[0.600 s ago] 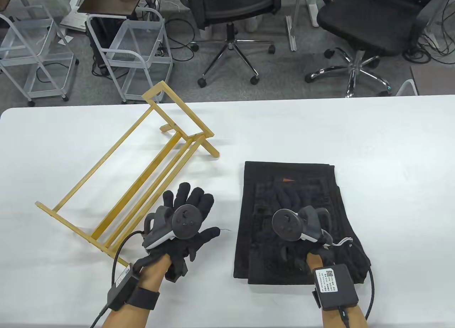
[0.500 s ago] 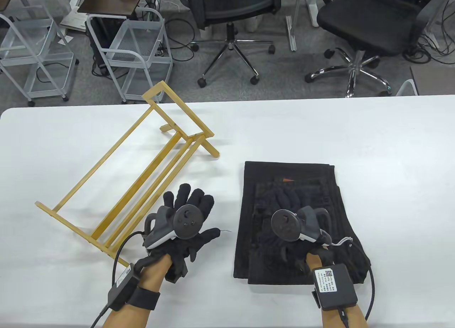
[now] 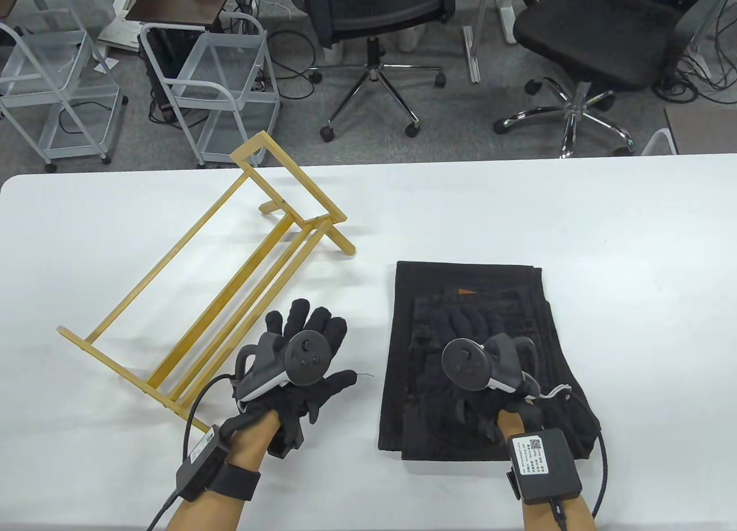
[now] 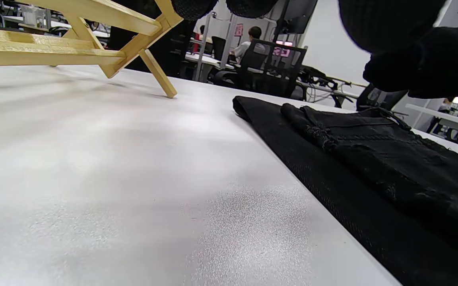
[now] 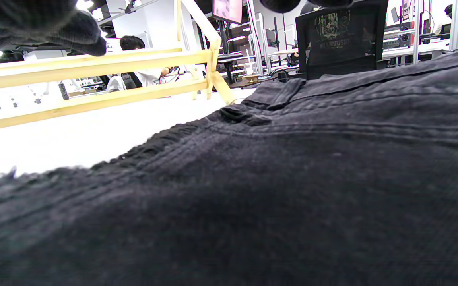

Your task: Hang trousers on book rack

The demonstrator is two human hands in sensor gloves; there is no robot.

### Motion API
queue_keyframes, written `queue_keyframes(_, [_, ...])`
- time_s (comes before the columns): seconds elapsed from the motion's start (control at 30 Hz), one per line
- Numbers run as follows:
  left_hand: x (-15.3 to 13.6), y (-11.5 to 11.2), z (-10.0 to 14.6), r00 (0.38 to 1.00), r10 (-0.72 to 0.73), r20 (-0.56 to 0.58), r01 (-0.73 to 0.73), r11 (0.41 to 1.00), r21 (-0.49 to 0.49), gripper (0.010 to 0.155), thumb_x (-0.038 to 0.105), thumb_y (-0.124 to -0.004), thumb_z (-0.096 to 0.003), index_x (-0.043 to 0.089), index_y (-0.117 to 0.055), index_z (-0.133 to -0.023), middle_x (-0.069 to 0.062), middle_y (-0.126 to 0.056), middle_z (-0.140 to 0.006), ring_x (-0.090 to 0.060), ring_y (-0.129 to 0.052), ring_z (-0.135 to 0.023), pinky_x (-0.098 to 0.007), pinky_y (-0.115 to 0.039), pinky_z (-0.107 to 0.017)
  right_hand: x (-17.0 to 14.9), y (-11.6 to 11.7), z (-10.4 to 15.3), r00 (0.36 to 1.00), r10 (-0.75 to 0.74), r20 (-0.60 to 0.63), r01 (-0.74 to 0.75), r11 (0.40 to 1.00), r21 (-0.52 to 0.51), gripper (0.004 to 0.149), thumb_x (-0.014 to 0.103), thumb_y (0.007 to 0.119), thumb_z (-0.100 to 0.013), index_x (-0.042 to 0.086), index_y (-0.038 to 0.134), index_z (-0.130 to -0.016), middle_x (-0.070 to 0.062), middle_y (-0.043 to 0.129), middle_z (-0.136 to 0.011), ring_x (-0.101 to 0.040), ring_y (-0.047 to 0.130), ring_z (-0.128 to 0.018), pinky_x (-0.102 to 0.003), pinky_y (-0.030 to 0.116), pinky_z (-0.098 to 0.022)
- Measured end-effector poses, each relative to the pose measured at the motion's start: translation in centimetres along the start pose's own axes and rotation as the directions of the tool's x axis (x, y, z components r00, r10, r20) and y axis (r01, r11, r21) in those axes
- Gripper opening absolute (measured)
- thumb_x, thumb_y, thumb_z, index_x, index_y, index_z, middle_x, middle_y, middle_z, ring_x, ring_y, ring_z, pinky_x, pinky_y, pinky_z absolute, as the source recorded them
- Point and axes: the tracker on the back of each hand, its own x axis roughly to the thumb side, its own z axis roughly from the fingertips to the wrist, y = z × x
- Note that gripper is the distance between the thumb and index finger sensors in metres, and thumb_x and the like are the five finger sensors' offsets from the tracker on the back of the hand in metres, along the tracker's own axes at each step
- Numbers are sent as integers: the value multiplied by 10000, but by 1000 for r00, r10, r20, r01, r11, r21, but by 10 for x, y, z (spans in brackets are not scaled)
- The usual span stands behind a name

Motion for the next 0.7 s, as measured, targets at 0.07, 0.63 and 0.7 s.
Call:
queue_keyframes(0.07, [1,1,0,1000,7,1,-7,1000,1,860,654,-695,-340,261,-399,-1046,-50,-381,-1177,-384,-172,-1111,-678,-119,-703,0,-1,0,1000,-4,-1,4,1000,-5,1031,682,699,-271,75,288,-996,-215,367,-1088,-537,430,-985,-794,402,-610])
queue_keyframes(0.63, [0,4,3,999,43,4,-43,999,21,857,651,-698,-340,261,-405,-1045,-51,-379,-1176,-385,-176,-1112,-679,-121,-704,-5,-4,1,999,-26,-24,26,1000,-10,1018,677,703,-288,71,299,-998,-220,380,-1087,-529,440,-988,-797,403,-603])
queue_keyframes(0.7, [-1,4,3,999,51,0,-51,998,25,858,651,-699,-339,260,-406,-1045,-51,-379,-1177,-384,-175,-1112,-679,-121,-704,-6,-4,1,999,-24,-26,23,1000,-8,1017,678,702,-288,71,300,-998,-221,382,-1087,-531,442,-986,-797,404,-603])
